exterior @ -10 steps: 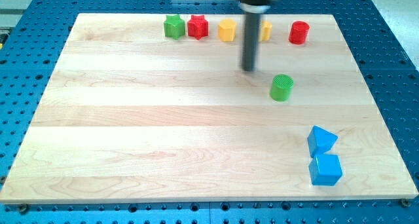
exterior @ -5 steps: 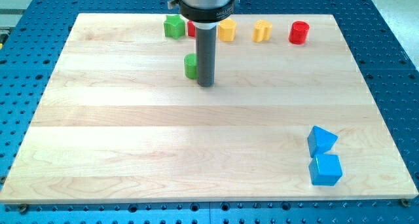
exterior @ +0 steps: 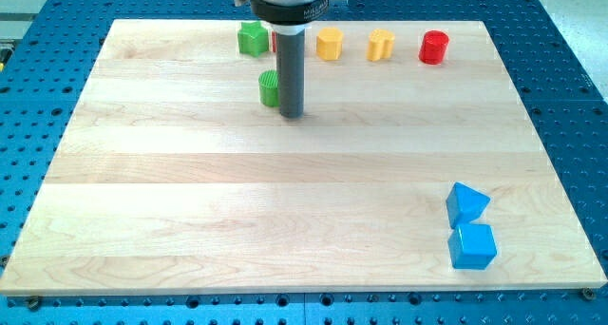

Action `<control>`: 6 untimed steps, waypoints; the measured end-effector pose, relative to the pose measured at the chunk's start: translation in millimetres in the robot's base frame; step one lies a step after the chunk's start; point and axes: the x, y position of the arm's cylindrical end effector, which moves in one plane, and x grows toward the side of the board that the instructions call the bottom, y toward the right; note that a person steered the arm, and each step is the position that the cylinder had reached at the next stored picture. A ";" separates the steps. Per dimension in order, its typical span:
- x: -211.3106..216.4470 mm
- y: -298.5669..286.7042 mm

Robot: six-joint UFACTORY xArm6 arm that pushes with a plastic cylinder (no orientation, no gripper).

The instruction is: Move the green circle to the left of the green star

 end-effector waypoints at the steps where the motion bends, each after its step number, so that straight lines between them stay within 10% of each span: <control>1: -20.5 -94.1; 4: -24.9 1.8; 6: -54.0 -103.1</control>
